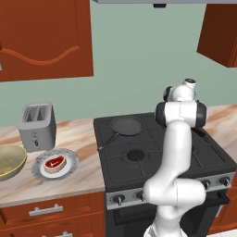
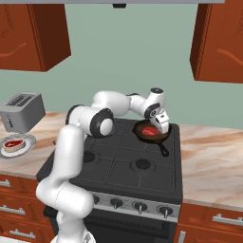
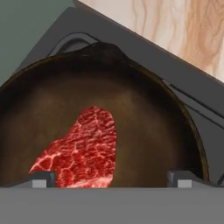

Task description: Place one of the steaks on the plate and the other in the bowl. Then place the bowl in the fridge.

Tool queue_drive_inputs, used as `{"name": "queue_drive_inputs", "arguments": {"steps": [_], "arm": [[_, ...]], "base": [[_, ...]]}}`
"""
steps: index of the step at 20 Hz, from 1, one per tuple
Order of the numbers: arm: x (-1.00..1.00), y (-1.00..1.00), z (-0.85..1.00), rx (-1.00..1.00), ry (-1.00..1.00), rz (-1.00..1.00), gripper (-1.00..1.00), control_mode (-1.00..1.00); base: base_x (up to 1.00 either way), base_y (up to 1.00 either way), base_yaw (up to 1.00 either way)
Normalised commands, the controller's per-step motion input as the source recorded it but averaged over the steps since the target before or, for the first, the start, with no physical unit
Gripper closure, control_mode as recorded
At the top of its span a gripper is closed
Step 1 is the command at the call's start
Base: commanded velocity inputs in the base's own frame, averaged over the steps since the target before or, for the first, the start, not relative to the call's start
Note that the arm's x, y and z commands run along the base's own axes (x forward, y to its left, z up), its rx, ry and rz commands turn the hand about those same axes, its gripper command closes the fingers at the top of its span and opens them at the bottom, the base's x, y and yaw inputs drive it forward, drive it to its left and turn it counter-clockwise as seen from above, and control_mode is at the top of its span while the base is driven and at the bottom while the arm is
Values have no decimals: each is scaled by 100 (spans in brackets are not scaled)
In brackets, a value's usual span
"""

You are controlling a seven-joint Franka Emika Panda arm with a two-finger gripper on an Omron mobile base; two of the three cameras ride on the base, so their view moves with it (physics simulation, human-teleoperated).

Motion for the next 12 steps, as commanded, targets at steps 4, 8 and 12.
{"name": "queue_drive_inputs", "arguments": {"steps": [4, 8, 12], "arm": [[28, -6, -23, 0, 0, 0, -100, -100], [27, -5, -22, 0, 0, 0, -100, -100], [19, 0, -22, 0, 0, 0, -100, -100]], "base": [[0, 0, 0], [0, 0, 0], [0, 0, 0]]}}
